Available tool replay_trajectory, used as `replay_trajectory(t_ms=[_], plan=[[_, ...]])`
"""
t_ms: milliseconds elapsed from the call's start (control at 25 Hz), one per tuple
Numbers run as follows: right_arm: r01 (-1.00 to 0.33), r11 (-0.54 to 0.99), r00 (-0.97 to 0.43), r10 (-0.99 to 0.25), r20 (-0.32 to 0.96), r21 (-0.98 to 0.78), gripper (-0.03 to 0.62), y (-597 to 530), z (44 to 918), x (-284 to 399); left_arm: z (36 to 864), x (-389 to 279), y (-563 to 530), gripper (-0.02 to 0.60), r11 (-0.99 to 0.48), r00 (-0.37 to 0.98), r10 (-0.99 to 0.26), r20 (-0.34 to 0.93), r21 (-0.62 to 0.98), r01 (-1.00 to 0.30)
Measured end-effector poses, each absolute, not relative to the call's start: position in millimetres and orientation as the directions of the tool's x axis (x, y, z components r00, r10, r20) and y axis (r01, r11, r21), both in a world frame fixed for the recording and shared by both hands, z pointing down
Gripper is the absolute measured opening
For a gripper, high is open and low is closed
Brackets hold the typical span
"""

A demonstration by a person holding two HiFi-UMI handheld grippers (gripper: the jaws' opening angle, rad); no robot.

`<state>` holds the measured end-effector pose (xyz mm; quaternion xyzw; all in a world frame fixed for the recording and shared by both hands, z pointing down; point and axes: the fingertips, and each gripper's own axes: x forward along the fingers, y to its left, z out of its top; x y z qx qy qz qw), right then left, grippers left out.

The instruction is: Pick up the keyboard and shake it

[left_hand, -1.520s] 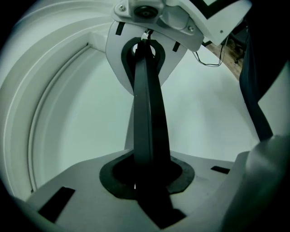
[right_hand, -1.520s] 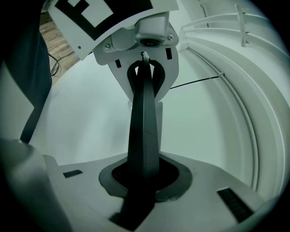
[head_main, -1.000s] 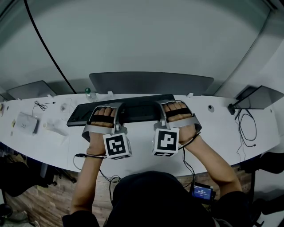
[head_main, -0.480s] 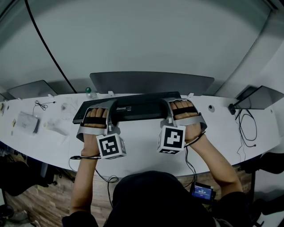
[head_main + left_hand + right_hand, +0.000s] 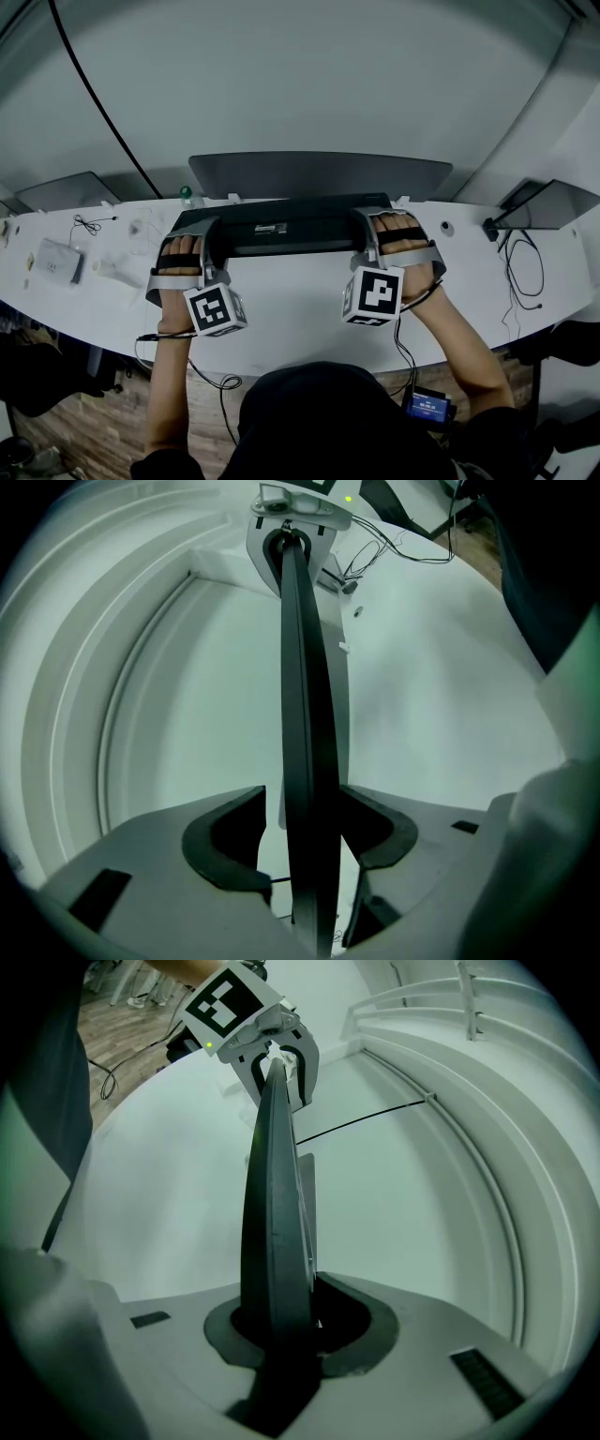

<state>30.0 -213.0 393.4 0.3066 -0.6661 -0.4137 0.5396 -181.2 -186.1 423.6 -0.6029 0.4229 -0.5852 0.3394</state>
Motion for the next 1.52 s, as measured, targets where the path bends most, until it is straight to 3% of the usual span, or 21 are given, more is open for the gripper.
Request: replay_trajectory(t_ms=[80, 240, 960, 1520], plan=[[0.037, 0.467, -0.231, -0.856, 0.462, 0.884, 0.091, -214, 393, 30, 421, -186, -187, 0.227, -0.392, -0.053, -0.915, 0.399, -0.914, -0.107], [0.012, 0.462, -0.242, -0.859, 0.450, 0.887, 0.092, -213, 389, 30, 416, -188, -186, 0.099, -0.353, -0.061, -0.931, 0.359, -0.931, -0.091], [-0.020, 0.402, -0.271, -0.884, 0.382, 0.916, 0.091, -213, 387, 30, 401, -188, -183, 0.081, -0.306, -0.067, -0.947, 0.314, -0.945, -0.111], [-0.024, 0.422, -0.274, -0.875, 0.400, 0.906, 0.091, -212, 395, 30, 406, -187, -182, 0.081, -0.318, -0.071, -0.943, 0.326, -0.942, -0.105]])
